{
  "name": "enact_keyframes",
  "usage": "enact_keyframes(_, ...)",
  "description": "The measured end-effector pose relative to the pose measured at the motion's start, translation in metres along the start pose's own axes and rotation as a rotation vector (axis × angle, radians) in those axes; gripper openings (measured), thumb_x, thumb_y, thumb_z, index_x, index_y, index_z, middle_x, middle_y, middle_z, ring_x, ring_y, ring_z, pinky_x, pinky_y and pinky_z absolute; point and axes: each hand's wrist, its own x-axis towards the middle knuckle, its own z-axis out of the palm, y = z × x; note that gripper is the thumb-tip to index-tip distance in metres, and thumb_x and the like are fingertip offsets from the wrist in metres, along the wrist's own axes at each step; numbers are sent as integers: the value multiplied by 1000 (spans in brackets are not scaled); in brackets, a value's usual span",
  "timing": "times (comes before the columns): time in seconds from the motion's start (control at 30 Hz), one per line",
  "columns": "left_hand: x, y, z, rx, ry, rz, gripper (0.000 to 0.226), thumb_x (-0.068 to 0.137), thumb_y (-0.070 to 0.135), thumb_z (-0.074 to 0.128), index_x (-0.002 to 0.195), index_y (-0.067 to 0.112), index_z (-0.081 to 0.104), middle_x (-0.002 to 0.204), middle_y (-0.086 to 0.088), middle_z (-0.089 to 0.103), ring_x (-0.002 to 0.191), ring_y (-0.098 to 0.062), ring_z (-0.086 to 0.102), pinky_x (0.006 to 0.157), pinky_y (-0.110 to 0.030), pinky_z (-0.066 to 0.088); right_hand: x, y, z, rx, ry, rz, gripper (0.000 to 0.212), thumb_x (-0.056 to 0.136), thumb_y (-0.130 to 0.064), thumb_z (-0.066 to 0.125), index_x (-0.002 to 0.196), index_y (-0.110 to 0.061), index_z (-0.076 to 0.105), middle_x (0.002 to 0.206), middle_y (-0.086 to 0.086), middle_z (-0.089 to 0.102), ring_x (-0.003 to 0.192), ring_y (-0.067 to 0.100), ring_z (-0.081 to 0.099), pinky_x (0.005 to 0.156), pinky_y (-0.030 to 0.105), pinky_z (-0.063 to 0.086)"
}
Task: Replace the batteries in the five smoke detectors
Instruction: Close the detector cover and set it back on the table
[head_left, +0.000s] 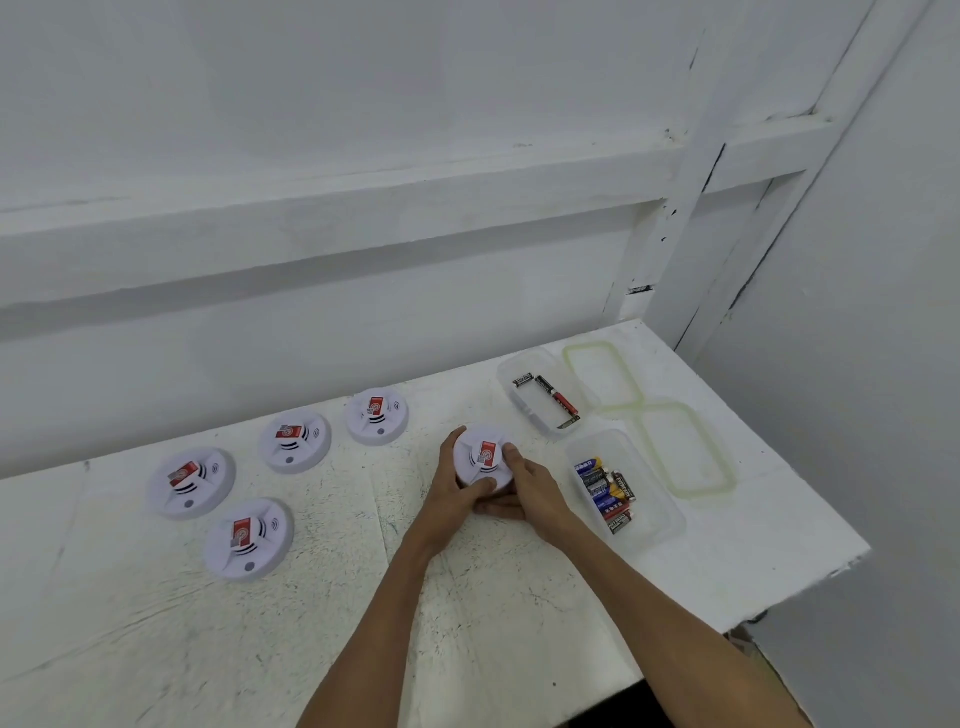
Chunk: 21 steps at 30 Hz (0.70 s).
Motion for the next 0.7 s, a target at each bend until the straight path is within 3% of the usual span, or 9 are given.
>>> enact_keyframes(0.13, -1, 0, 0, 2, 3, 2, 73, 95, 6, 72, 150, 31, 31, 146, 15, 50, 131, 3, 53, 100, -18, 50, 1, 0, -1, 15, -14, 7, 63, 89, -72, 51, 118, -21, 72, 108, 12, 76, 92, 35, 75, 88, 51, 59)
enact_keyframes(0.33, 0, -2, 2, 4, 8, 0, 74, 95, 8, 74, 150, 31, 31, 145, 17, 49, 132, 2, 52, 101, -16, 49, 2, 4, -1, 26, -5, -1, 69, 83, -78, 53, 118, -22, 72, 109, 10, 76, 95, 32, 75, 87, 50, 59)
enact_keyframes(0.6, 1, -3, -1, -11, -13, -20, 87, 87, 23, 79, 157, 27, 28, 150, 11, 50, 135, -5, 53, 104, -23, 52, -4, 0, -1, 41, -24, -14, 62, 93, -67, 49, 122, -17, 70, 109, 12, 75, 93, 34, 75, 87, 50, 59)
enact_keyframes(0.7, 2, -4, -1, 0, -18, -23, 83, 91, 16, 78, 156, 28, 28, 148, 12, 49, 134, -2, 52, 101, -21, 52, -7, -2, -2, 41, -21, -18, 58, 96, -63, 48, 121, -16, 70, 109, 13, 75, 93, 35, 75, 88, 52, 59)
